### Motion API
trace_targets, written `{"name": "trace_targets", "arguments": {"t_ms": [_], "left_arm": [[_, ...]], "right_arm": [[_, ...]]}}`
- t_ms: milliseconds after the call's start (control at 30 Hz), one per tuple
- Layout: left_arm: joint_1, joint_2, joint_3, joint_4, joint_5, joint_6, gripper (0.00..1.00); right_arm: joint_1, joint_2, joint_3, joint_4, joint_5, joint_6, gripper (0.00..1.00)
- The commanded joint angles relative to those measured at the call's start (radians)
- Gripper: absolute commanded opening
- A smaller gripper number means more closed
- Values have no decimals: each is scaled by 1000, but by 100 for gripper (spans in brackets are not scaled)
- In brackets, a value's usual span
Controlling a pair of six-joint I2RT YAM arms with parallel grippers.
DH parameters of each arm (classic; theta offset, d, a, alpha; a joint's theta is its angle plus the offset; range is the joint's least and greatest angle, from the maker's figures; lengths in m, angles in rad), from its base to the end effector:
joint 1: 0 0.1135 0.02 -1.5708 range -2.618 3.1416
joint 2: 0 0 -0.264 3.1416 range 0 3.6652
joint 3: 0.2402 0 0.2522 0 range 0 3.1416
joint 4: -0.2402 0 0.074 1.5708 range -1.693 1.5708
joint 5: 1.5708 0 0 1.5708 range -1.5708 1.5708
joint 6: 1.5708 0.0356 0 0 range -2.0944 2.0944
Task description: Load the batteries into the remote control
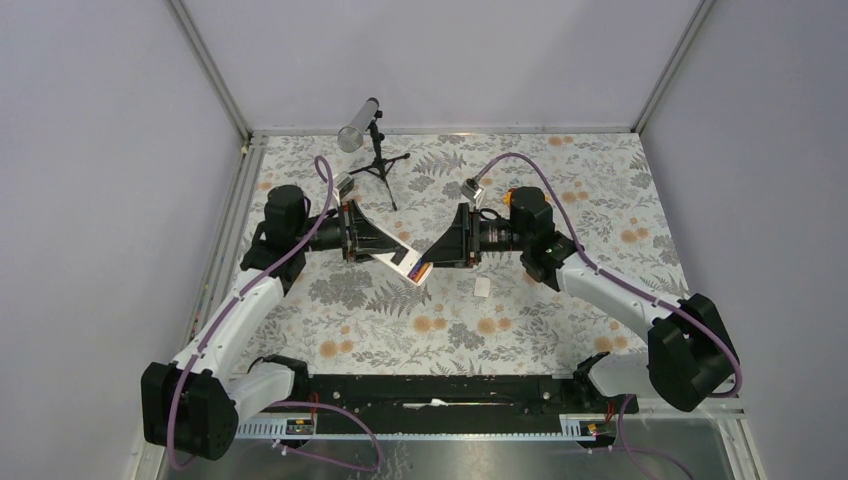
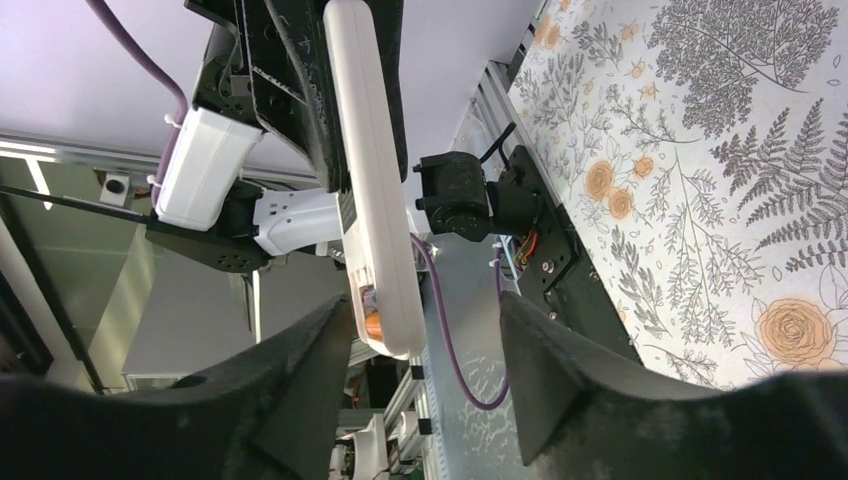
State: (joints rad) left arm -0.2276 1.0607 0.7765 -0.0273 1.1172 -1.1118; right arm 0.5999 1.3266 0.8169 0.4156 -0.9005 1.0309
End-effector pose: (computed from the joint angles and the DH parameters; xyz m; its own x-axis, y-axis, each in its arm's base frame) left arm 0.2152 -0.0827 0.3053 -0.9682 -0.1790 -0.1748 0.1454 0.1656 -0.9754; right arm 0.2277 0.1895 0.2935 -0.8931 0.0348 -0.4486 -0.4448 0.0827 0.8918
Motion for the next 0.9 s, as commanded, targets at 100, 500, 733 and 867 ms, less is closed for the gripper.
{"name": "trace_targets", "arguments": {"t_ms": [100, 500, 733, 867], "left_arm": [[4, -16, 4, 71, 2, -22, 0], [4, -15, 13, 71, 1, -33, 0], [4, -17, 22, 85, 7, -49, 0], [5, -16, 17, 32, 0, 0, 0]], "right_arm": [[21, 19, 69, -43, 19, -49, 50], [39, 28, 111, -190, 55, -170, 36], [43, 33, 126, -236, 73, -209, 26], [41, 19, 131, -208, 74, -175, 60]]}}
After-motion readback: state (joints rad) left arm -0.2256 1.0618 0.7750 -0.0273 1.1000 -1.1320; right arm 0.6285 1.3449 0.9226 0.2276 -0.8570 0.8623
